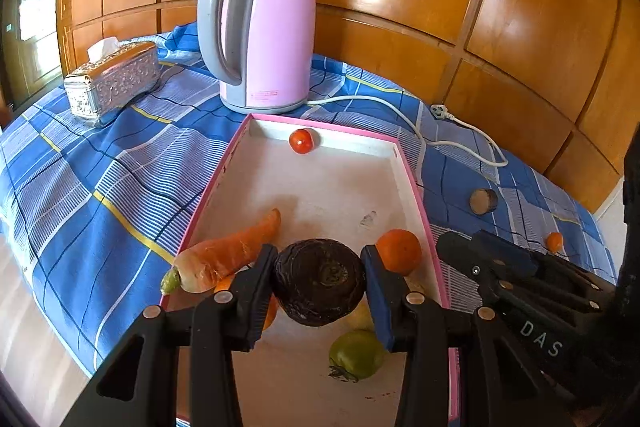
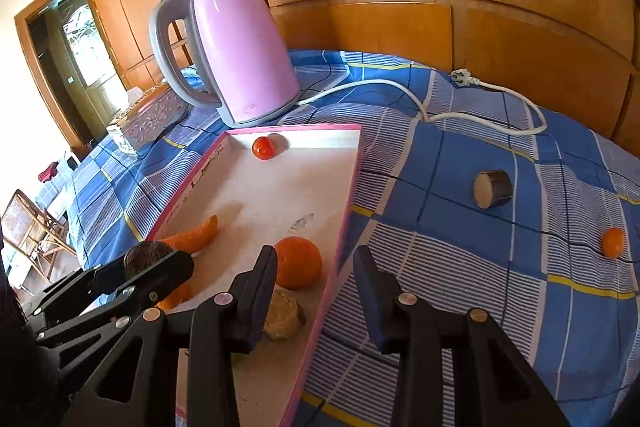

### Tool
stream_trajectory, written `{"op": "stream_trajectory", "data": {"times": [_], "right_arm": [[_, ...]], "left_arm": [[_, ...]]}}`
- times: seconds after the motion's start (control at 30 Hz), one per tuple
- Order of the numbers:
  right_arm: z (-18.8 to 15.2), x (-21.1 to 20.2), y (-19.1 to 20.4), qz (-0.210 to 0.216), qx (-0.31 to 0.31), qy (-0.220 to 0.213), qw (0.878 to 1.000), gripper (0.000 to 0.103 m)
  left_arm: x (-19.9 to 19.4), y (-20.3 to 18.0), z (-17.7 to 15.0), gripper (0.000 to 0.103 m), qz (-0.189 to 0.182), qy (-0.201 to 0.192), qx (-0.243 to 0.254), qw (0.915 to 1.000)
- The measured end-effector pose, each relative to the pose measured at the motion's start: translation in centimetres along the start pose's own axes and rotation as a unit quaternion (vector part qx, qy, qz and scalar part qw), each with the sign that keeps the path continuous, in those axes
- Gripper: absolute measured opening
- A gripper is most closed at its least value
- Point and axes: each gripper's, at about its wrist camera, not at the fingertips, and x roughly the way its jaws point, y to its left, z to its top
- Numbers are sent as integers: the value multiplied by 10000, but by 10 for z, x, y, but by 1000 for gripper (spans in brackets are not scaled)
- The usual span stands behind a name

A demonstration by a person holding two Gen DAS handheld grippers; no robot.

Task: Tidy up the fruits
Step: 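Open both grippers to release the mandarin and dark slice into the tray, then withdraw both grippers from the tray toward the remaining items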

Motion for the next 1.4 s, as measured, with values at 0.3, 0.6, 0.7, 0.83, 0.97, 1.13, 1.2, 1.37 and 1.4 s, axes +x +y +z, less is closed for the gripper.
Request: {"op": "stream_trajectory", "data": {"times": [0.3,0.6,0.7,0.83,0.97,1.13,1.2,1.37,1.4], "right_arm": [[-9,-9,-9,-100,123,-51,9999,40],[-18,-14,-13,-172,187,-69,9997,40],[-21,-16,-15,-194,199,-75,9996,40],[-25,-19,-17,-245,238,-98,9994,40],[-27,-23,-21,-295,275,-134,9991,40],[-29,-28,-27,-359,369,-190,9985,40],[-30,-29,-29,-386,400,-207,9982,40],[-33,-32,-39,-477,531,-234,9972,40],[-33,-32,-40,-493,555,-238,9970,40]], "left_arm": [[-7,-8,0,55,-10,-90,51,9999],[-10,-17,-2,55,-21,-108,148,9998],[-11,-20,-3,55,-38,-100,163,9998],[-13,-26,-5,55,-80,-105,225,9997],[-14,-33,-7,55,-138,-107,320,9993],[-15,-41,-8,54,-199,-106,404,9989],[-16,-45,-8,54,-222,-111,451,9987],[-15,-55,-9,54,-279,-88,544,9981],[-15,-57,-10,54,-291,-85,566,9979]]}}
